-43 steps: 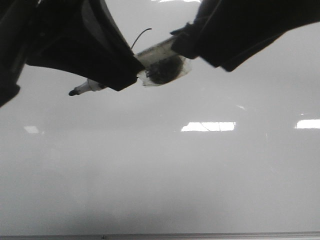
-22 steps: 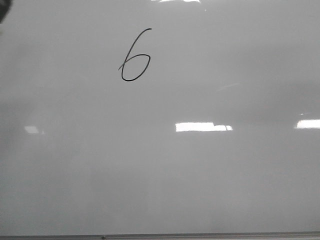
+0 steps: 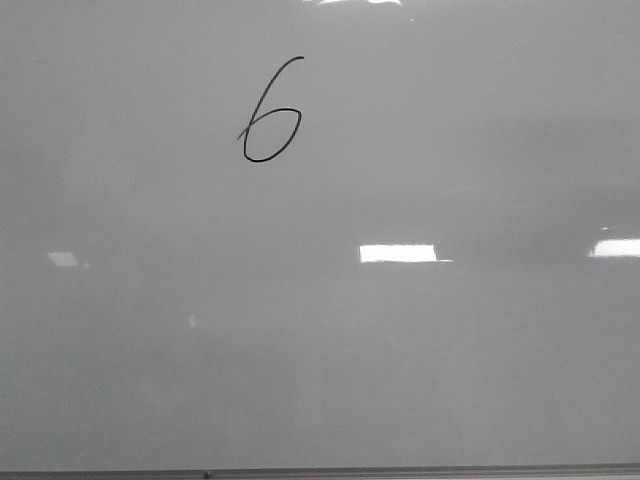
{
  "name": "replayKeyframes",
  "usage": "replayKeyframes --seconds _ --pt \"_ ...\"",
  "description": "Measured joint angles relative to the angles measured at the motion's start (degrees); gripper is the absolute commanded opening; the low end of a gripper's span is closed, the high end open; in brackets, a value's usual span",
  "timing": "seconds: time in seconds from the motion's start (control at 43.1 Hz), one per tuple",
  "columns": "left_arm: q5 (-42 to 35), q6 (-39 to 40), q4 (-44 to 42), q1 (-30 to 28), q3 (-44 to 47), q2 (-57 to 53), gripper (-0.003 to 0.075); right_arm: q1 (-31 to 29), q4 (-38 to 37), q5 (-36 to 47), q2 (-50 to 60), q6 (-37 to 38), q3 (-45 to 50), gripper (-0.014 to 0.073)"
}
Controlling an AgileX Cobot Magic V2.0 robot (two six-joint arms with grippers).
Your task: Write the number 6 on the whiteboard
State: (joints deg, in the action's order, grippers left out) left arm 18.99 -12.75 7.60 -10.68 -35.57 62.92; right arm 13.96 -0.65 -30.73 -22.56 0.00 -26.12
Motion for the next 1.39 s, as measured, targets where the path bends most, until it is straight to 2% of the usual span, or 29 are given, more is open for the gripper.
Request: replayKeyframes --seconds 0.302,0.394,0.603,1.021,1.392 --pt "-16.7 0.0 1.3 1.5 0.0 13.6 -0.0018 0.0 0.0 0.0 0.0 0.0 0.0 -0.0061" --pt "-19.5 0.0 1.4 1.5 -0.2 16.1 0.0010 0.0 0.0 0.0 0.0 0.0 0.0 -0.0061" --pt "-19.6 0.0 1.3 1.5 -1.7 19.8 0.0187 0.0 0.0 0.0 0.0 0.0 0.0 -0.0061" --pt "-21.3 0.0 1.2 1.5 -2.5 21.3 0.0387 0.0 0.0 0.0 0.0 0.0 0.0 -0.0061" --pt "-21.3 0.0 1.2 1.5 -2.5 21.3 0.0416 0.0 0.0 0.1 0.0 0.0 0.0 -0.0061"
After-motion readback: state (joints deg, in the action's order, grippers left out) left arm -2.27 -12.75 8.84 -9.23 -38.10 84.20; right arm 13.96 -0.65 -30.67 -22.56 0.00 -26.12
